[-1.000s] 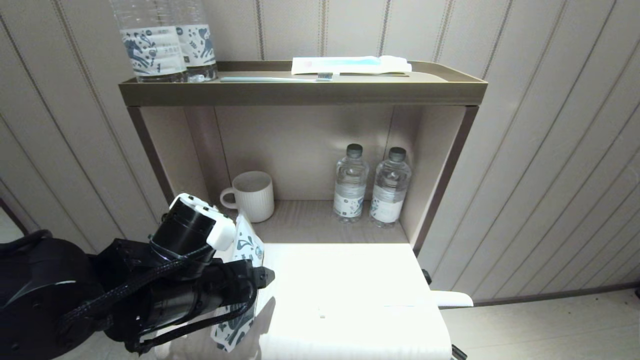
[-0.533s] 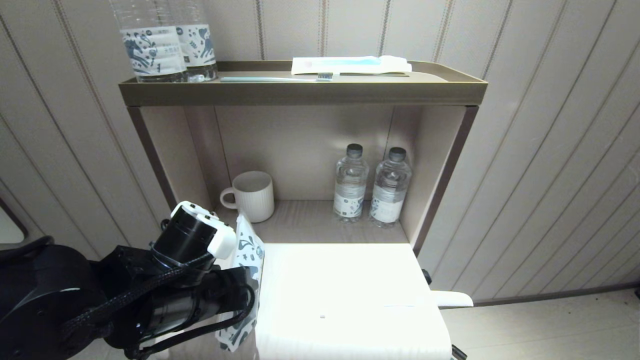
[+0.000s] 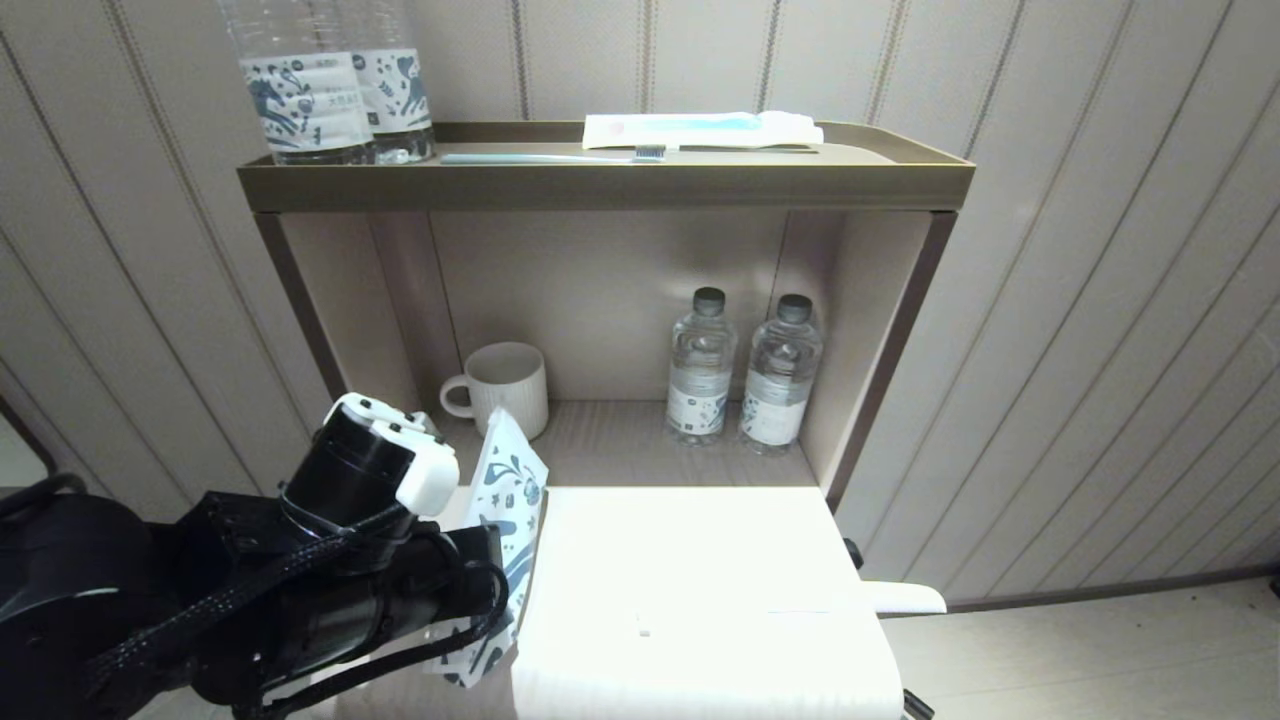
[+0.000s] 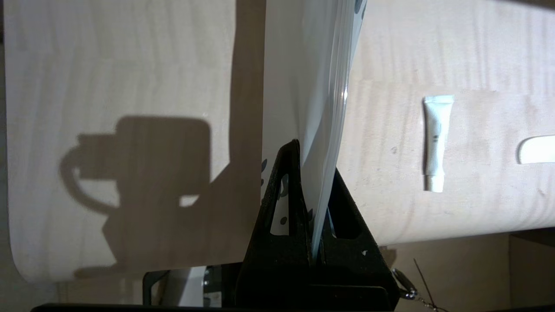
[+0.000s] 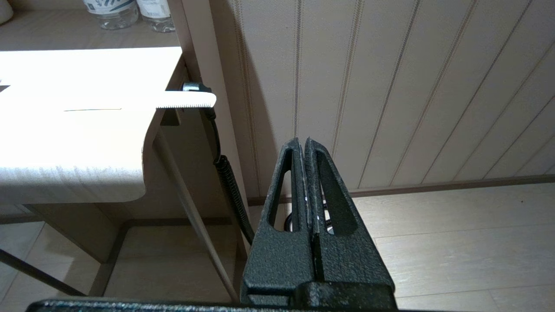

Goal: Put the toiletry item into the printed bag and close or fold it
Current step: Pick up the storage bag

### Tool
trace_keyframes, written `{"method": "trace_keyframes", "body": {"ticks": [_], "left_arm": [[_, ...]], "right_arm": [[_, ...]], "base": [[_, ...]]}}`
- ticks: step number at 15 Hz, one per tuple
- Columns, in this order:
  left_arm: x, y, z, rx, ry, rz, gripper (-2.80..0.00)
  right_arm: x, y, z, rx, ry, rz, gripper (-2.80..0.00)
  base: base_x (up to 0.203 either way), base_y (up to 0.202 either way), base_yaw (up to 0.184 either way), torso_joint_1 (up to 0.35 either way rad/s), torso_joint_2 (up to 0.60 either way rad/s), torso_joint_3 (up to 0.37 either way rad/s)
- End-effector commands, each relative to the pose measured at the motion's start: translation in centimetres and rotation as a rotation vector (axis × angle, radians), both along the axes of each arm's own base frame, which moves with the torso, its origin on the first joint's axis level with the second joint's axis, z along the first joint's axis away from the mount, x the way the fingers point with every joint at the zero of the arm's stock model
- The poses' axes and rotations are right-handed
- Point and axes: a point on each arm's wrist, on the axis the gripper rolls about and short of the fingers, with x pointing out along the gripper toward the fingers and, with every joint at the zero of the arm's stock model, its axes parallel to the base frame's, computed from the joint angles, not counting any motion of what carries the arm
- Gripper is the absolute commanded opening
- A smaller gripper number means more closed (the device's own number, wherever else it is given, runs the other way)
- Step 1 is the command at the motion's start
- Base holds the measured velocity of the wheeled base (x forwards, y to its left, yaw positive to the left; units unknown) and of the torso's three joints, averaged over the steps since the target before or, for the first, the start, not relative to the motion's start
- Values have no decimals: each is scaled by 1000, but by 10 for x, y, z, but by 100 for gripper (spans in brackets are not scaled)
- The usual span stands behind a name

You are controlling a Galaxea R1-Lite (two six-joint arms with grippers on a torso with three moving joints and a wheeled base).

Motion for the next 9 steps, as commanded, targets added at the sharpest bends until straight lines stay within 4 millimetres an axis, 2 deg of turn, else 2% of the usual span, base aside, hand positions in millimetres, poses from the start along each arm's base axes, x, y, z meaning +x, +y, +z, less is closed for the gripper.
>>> {"method": "trace_keyframes", "body": {"ticks": [1,3,6,7,9], "left_arm": [[-9,7,21,-31,-85,-32,-280],[-18,14,49,-8,-212,-116,-280],[-49,32,94,0,-376,-300,-280],[-61,41,107,-16,-403,-389,-280],[-86,59,128,-61,-351,-633,-280]], "right_arm": [[0,0,0,1,2,0,-280],[0,0,0,1,3,0,-280],[0,0,0,1,1,0,-280],[0,0,0,1,1,0,-280],[0,0,0,0,2,0,-280]], "base": [[0,0,0,0,0,0],[0,0,0,0,0,0],[0,0,0,0,0,0],[0,0,0,0,0,0],[0,0,0,0,0,0]]}}
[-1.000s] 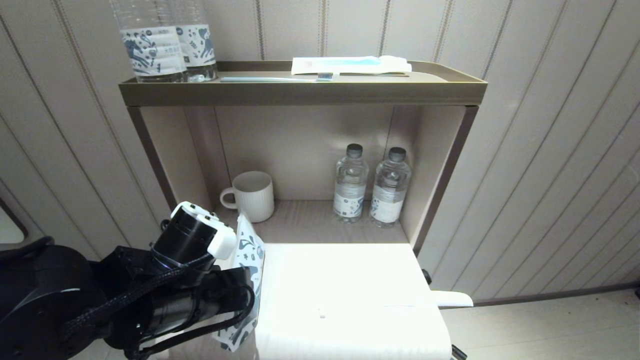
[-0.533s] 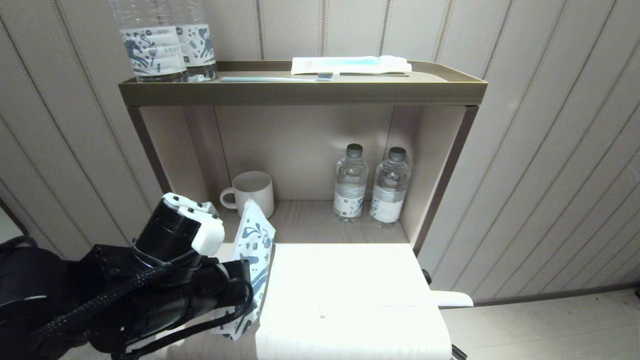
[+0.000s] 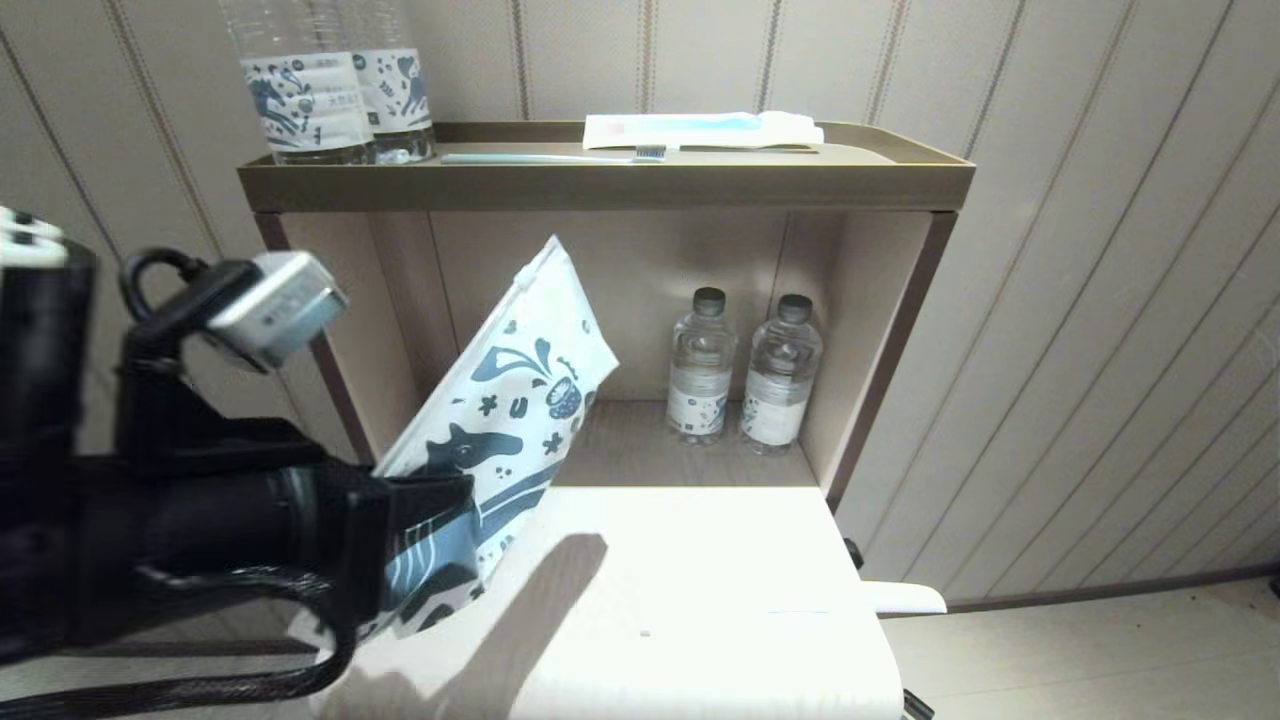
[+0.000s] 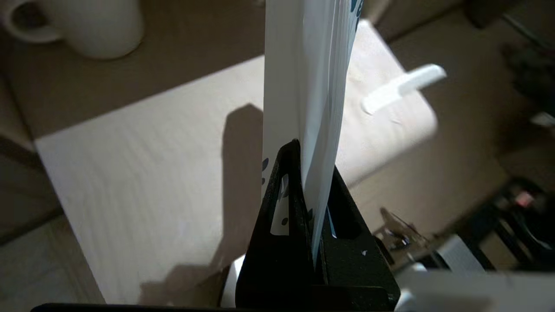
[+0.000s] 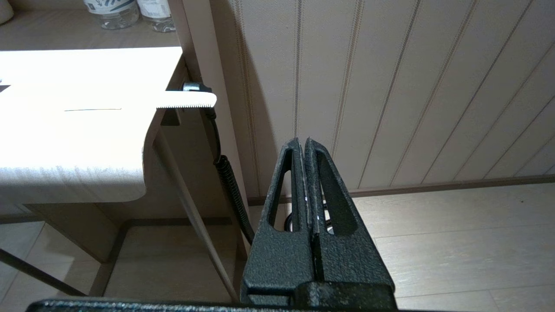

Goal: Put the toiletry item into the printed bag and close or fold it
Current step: Pick up the storage bag, then hand it to the other hand

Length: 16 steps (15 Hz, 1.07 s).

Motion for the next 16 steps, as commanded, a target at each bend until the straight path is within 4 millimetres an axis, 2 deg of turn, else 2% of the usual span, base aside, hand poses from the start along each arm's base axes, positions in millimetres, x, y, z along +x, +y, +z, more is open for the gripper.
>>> {"method": "trace_keyframes", "body": {"ticks": [1,3,5,7,10,12,14,15,16], "left_arm": [[-38,30,29,-27,48,-271,-280],[-49,36,32,52,54,-460,-280],[-39,25,22,137,72,-528,-280],[-22,7,11,204,117,-560,-280],[4,-19,2,317,58,-651,-280],[25,-38,5,379,-14,-673,-280],[45,-49,14,425,-111,-676,-280],[54,-54,15,437,-126,-682,-280],[59,-58,15,429,-112,-705,-280]], "right_arm": [[0,0,0,1,2,0,-280],[0,0,0,1,1,0,-280],[0,0,0,1,0,0,-280],[0,0,0,-2,0,1,-280],[0,0,0,-2,1,1,-280],[0,0,0,-3,0,2,-280],[-1,0,1,-7,17,0,-280],[0,0,4,-8,41,9,-280],[-2,1,17,-5,27,24,-280]], "base": [[0,0,0,0,0,0],[0,0,0,0,0,0],[0,0,0,0,0,0],[0,0,0,0,0,0],[0,0,0,0,0,0],[0,0,0,0,0,0],[0,0,0,0,0,0],[0,0,0,0,0,0],[0,0,0,0,0,0]]}}
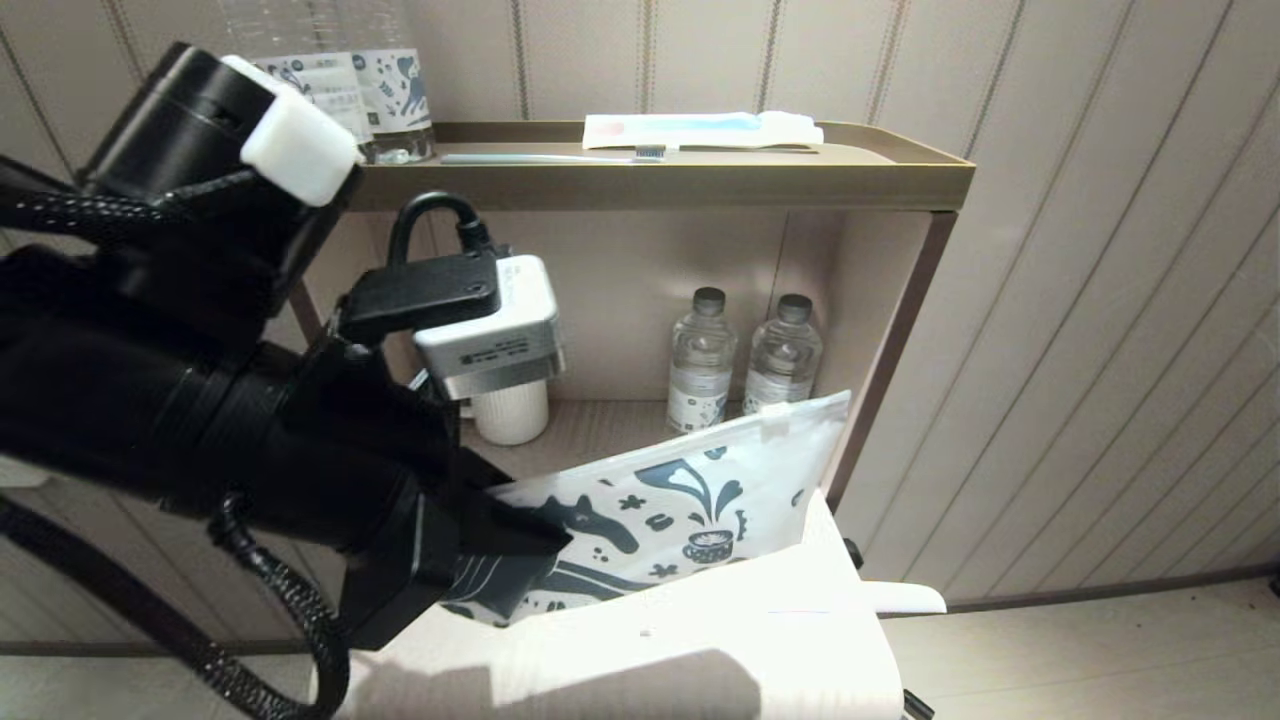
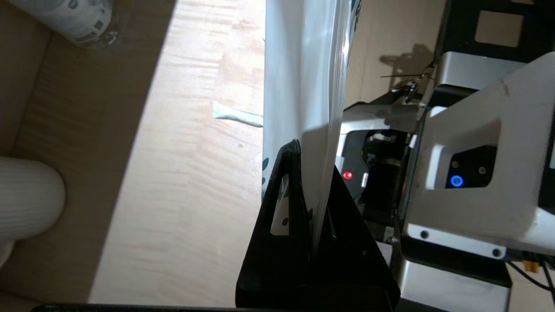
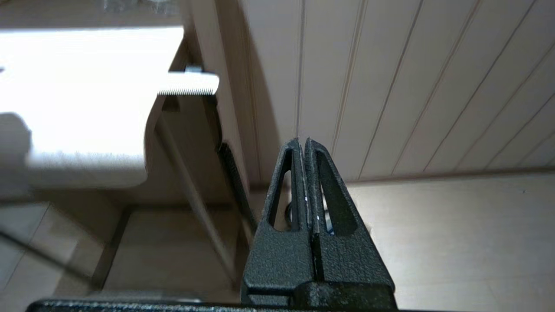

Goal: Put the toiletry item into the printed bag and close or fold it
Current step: Hand it to the other hand

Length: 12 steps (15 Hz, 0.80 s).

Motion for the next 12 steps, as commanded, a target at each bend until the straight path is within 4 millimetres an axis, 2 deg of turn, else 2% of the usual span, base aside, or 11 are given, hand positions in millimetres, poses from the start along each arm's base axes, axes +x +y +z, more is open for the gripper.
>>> {"method": "trace_keyframes", "body": {"ticks": [1,3,4,7,8,10,11,12], "left_arm": [[21,-17,-13,23,80,-39,-280],[26,-22,-21,36,115,-64,-280],[27,-23,-25,49,127,-71,-280],[23,-21,-34,64,200,-122,-280],[21,-20,-35,64,221,-138,-280],[17,-17,-32,45,242,-195,-280],[15,-16,-30,37,246,-209,-280],[15,-16,-31,35,246,-214,-280]], "right_arm": [[-5,1,35,12,-32,32,-280],[-17,2,100,43,-109,101,-280],[-17,1,136,59,-109,163,-280],[28,4,217,94,64,374,-280],[46,9,235,94,153,438,-280],[81,25,250,59,384,555,-280],[95,34,248,4,505,614,0],[105,42,244,-98,602,696,0]], "base": [[0,0,0,0,0,0],[0,0,0,0,0,0],[0,0,0,0,0,0],[0,0,0,0,0,0],[0,0,0,0,0,0],[0,0,0,0,0,0],[0,0,0,0,0,0],[0,0,0,0,0,0]]}}
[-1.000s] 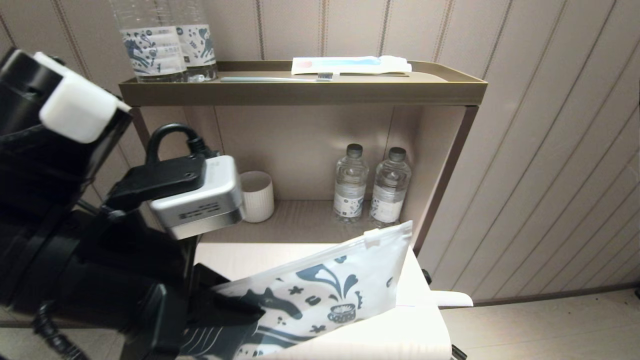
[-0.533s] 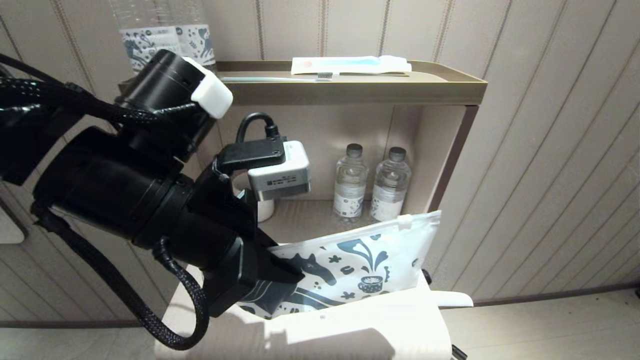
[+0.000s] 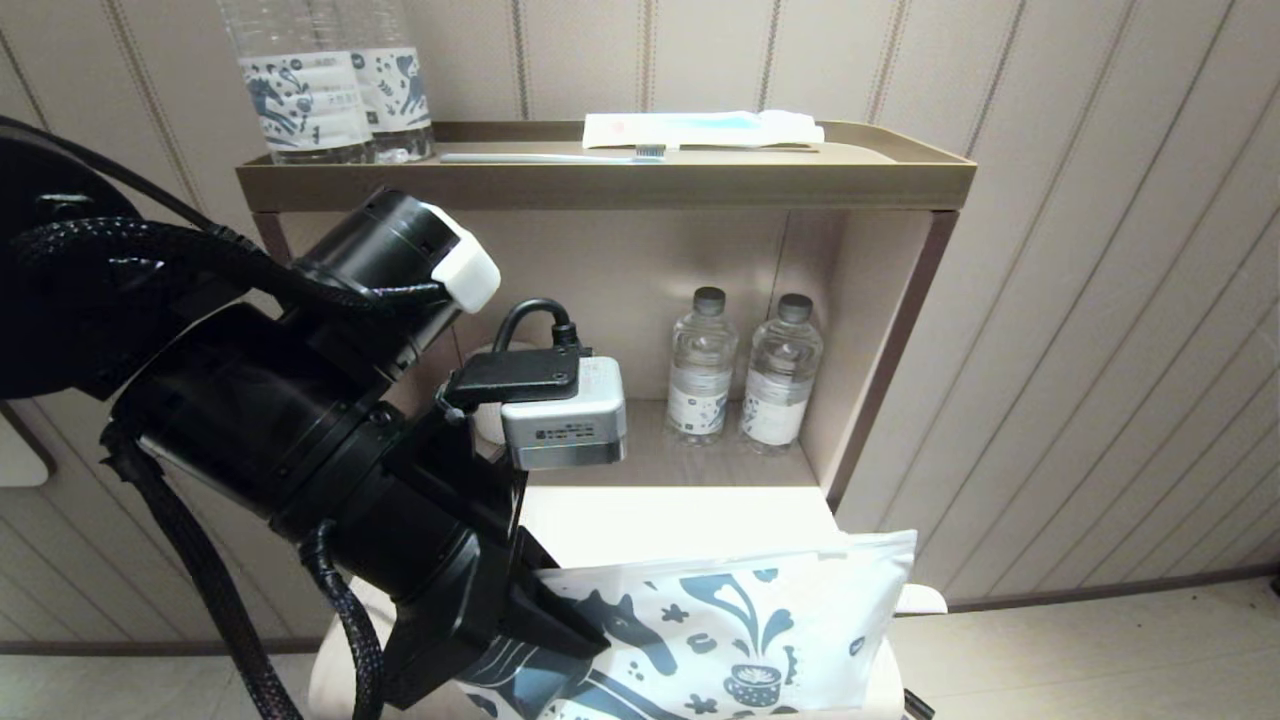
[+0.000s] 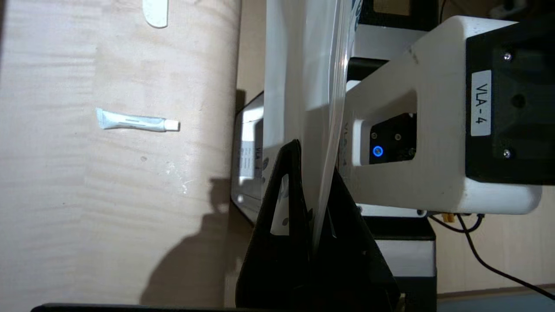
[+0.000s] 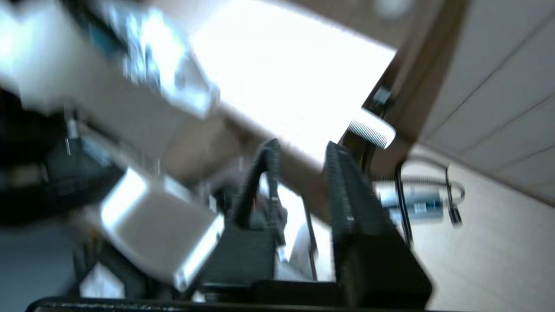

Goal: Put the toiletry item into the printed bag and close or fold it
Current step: Hand it to the other hand

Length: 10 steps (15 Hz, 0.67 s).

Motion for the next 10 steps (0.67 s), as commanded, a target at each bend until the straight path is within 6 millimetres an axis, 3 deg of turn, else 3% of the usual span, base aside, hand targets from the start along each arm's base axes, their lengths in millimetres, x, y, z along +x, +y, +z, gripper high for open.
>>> {"method": "trace_keyframes", "body": {"ticks": [1,5,10], "left_arm": [[-1,1,0,-6,2,-9,-280],[-3,1,2,-66,36,-49,-280],[-2,-1,-3,-115,40,-72,-280]], "right_arm": [[54,30,-13,-262,243,244,0],[87,53,-28,-302,321,549,0],[117,73,-43,-209,171,751,0]], "base": [[0,0,0,0,0,0],[0,0,0,0,0,0],[0,0,0,0,0,0]]}}
